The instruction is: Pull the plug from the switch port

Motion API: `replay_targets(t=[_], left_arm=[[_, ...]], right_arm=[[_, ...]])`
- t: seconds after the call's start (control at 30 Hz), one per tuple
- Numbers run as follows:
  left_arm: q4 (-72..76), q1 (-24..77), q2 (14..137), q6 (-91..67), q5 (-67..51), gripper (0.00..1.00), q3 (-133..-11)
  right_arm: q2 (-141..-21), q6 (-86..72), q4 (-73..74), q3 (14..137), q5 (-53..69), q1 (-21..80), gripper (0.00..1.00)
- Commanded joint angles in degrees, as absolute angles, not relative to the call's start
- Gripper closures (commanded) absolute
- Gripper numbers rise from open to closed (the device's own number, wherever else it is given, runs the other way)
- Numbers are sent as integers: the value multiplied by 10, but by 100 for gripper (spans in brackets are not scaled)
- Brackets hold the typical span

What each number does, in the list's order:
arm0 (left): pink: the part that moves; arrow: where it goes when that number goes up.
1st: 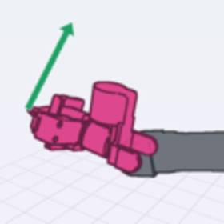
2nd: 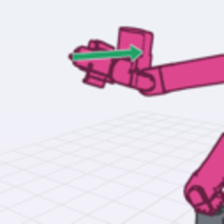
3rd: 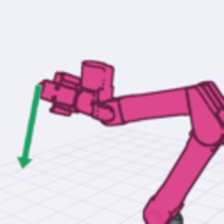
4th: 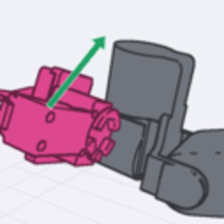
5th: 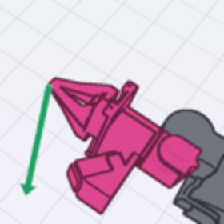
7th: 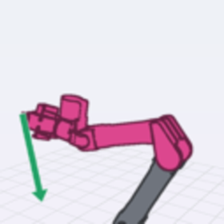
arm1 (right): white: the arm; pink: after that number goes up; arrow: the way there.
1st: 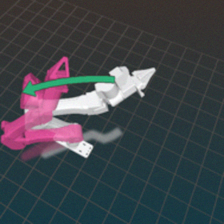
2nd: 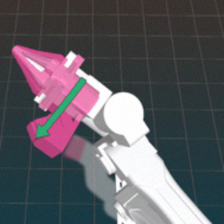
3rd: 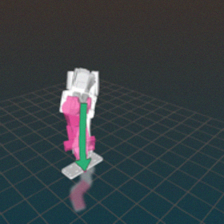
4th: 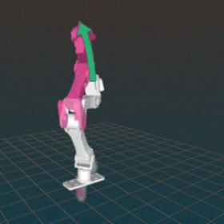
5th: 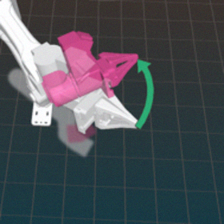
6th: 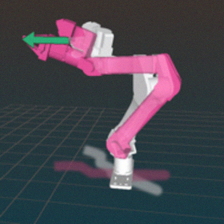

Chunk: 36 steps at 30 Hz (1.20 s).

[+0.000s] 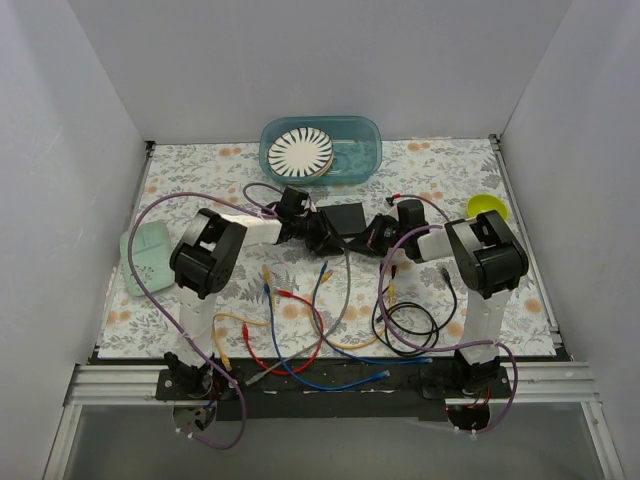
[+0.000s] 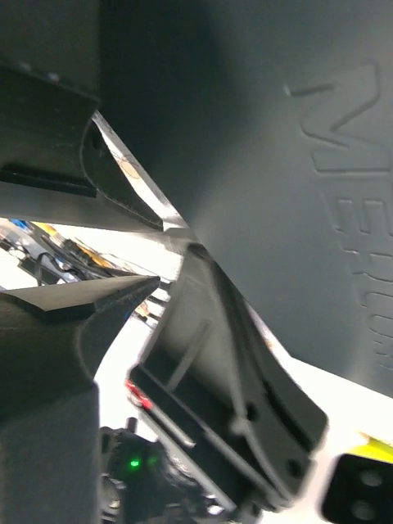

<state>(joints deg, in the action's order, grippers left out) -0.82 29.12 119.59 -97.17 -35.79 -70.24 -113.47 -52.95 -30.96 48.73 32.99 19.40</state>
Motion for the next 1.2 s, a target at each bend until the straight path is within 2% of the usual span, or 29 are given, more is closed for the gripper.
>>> replay_targets(t=[0.0, 0.17, 0.37, 0.47, 0.53, 0.57, 0.7, 0.77, 0.93, 1.07, 1.17], left_arm=[[-37, 283, 1228, -994, -286, 71, -719], [-43, 273, 1230, -1000, -265, 72, -748], [-39, 247, 1123, -985, -237, 71, -698], [-38, 228, 1062, -976, -228, 69, -667], [-40, 215, 1033, -975, -223, 67, -653], [-40, 213, 1007, -973, -221, 66, -650], [-68, 203, 962, -971, -198, 64, -654], [-110, 202, 963, -966, -185, 64, -672], [-208, 202, 963, -955, -143, 65, -681], [-299, 202, 894, -954, -39, 64, -649], [-337, 203, 849, -950, 11, 65, -635]], right_arm=[[-1112, -469, -211, 454, 323, 208, 99], [-1068, -451, -188, 411, 315, 214, 99], [-929, -374, -4, 424, 145, 214, 99], [-887, -355, 25, 426, 127, 214, 97], [-881, -345, 30, 446, 136, 214, 81], [-869, -341, 32, 456, 132, 216, 69], [-860, -317, 73, 528, 85, 220, 56], [-876, -306, 116, 581, 77, 220, 56], [-890, -315, 138, 603, 67, 221, 59], [-861, -303, 134, 611, 99, 231, 66], [-828, -275, 155, 619, 72, 263, 66]])
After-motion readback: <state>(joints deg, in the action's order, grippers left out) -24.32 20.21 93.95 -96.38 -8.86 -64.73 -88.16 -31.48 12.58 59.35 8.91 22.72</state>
